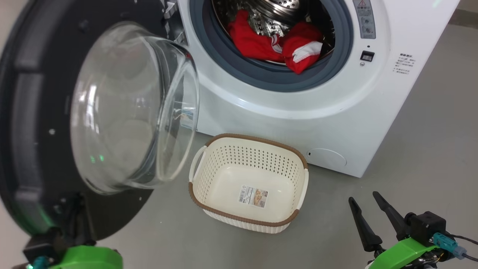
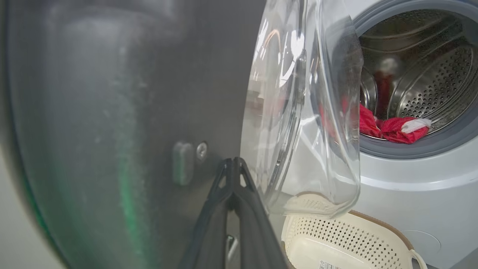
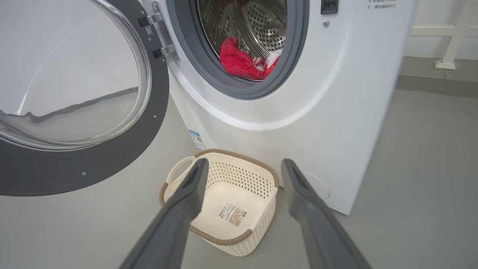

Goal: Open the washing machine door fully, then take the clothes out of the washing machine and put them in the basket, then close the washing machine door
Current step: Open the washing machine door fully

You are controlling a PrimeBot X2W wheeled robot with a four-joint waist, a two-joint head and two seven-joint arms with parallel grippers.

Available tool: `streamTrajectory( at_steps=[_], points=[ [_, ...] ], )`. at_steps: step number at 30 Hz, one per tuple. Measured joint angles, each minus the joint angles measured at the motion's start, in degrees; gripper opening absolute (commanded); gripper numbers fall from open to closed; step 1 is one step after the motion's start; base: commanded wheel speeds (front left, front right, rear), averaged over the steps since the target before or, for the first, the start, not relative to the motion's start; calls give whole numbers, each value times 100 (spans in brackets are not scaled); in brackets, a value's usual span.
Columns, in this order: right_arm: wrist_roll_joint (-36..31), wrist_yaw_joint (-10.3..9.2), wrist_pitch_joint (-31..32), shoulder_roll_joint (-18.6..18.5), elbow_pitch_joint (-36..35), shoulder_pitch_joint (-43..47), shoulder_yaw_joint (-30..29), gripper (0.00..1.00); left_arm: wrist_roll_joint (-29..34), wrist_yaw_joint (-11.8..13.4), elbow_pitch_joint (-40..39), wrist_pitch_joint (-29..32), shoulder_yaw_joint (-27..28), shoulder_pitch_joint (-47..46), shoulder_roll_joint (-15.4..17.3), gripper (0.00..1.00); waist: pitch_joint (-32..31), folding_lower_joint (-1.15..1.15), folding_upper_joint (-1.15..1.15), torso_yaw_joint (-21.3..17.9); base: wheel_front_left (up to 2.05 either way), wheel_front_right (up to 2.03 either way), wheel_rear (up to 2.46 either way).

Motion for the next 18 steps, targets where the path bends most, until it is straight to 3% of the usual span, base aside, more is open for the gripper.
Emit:
streamTrajectory(
  at_steps=[18],
  points=[
    [-37, 1, 0, -130, -8, -162, 11, 100, 335, -58, 1158, 0, 1268, -1052, 389, 0, 343, 0, 0, -53, 0, 0, 0]
  ],
)
